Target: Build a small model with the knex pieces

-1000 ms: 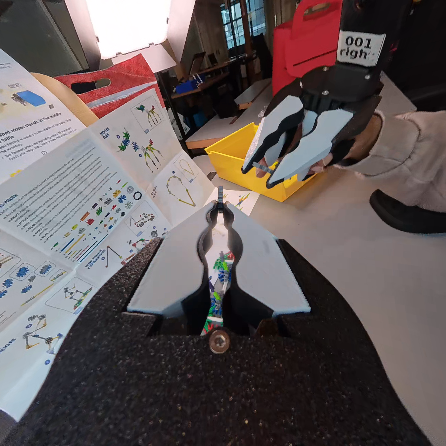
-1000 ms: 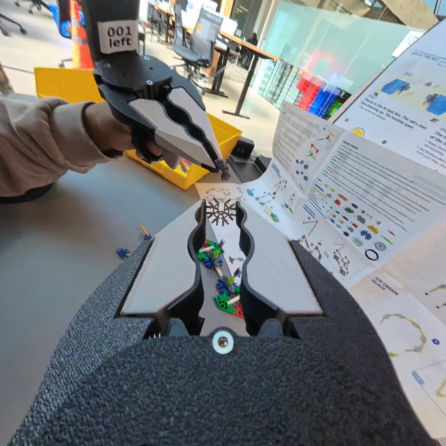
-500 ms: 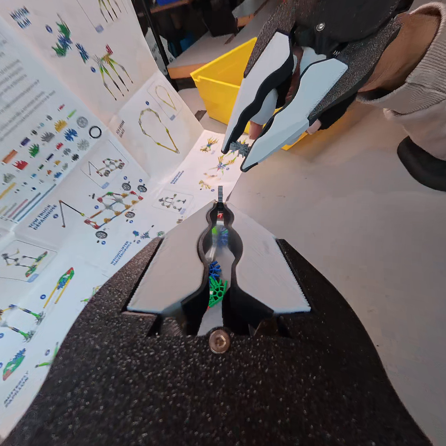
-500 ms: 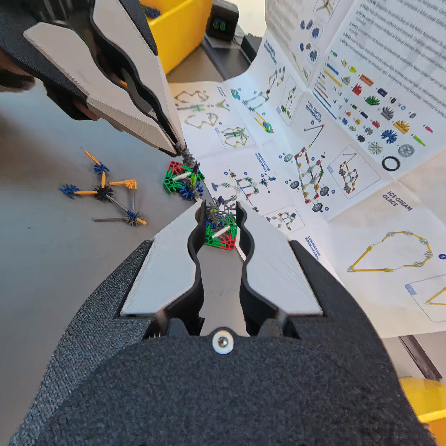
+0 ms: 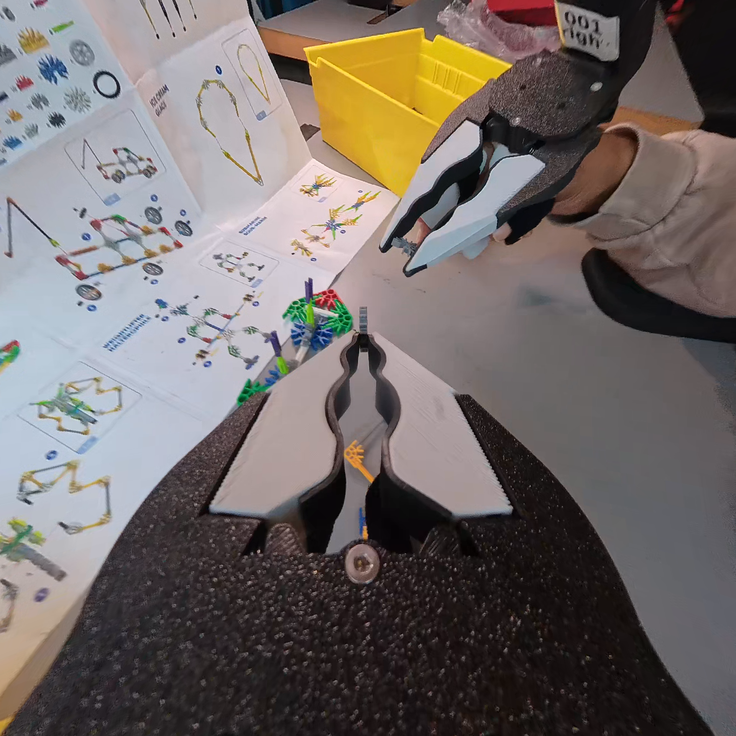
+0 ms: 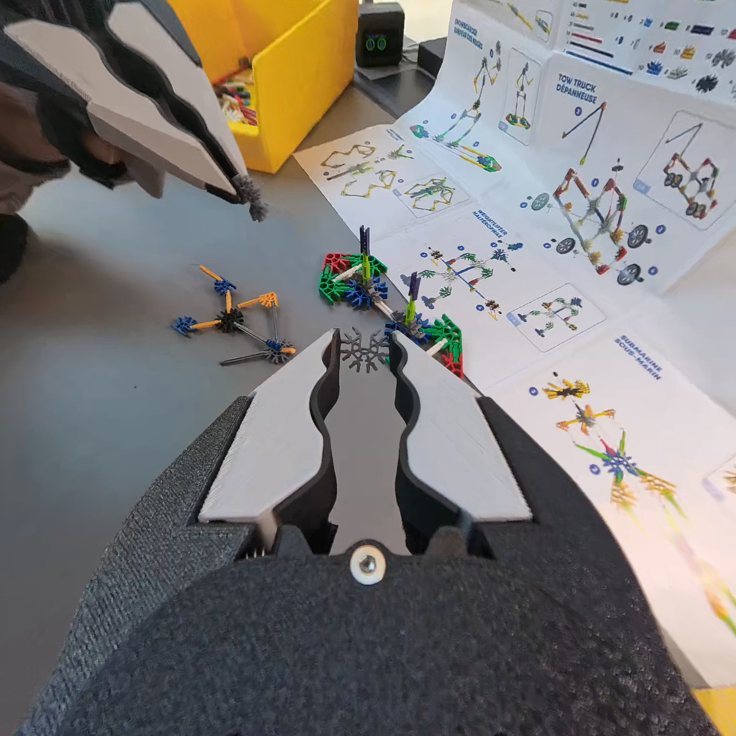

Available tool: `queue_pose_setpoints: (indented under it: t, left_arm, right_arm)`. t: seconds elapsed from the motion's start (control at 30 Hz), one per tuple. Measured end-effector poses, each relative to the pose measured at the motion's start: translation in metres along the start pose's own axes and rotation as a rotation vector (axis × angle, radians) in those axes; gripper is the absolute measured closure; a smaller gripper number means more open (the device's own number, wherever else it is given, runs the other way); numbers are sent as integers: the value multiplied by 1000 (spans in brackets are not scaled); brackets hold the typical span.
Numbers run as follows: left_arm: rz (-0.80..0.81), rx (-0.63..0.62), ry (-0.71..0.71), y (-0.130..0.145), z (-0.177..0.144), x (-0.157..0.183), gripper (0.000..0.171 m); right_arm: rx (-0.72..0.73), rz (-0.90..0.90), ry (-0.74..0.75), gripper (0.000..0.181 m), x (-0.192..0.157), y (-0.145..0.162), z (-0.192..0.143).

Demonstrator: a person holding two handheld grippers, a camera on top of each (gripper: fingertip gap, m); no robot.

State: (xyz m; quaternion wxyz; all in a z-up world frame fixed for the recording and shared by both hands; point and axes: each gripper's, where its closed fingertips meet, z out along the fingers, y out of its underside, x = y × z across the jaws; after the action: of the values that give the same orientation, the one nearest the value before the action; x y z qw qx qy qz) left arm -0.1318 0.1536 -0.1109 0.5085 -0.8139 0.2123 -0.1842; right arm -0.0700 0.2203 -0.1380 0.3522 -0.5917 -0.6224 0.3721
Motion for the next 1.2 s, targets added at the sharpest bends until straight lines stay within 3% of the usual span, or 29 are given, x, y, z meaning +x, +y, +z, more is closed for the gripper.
queue_pose_setpoints:
  t: [0.1,0.23,0.37,0.6,0.9,1.1,1.2]
  left_arm:
    - [-124,76,31,13,-9,3,169]
    - [-195,231,-28,18,-19,-9,169]
    - [-200,305,-51,18,-24,-14,169]
    - [-111,269,-48,26,-18,-9,169]
    - [-82,259,-74,31,-15,-10,169]
    - [-65,268,-84,31,-13,-9,169]
    - [-43,279,-94,29,-13,-9,169]
  right_arm:
    - [74,40,64,158,4,5,-11]
    - [150,10,172,159,10,1,-25]
    - [183,3,273,159,19,-1,-37]
    - [268,-8,485,159,65,-27,-91]
    - [255,79,675,158,147,-32,-174]
    - [253,245,710,158,205,-20,-219]
    - [205,284,737,158,225,-4,-223]
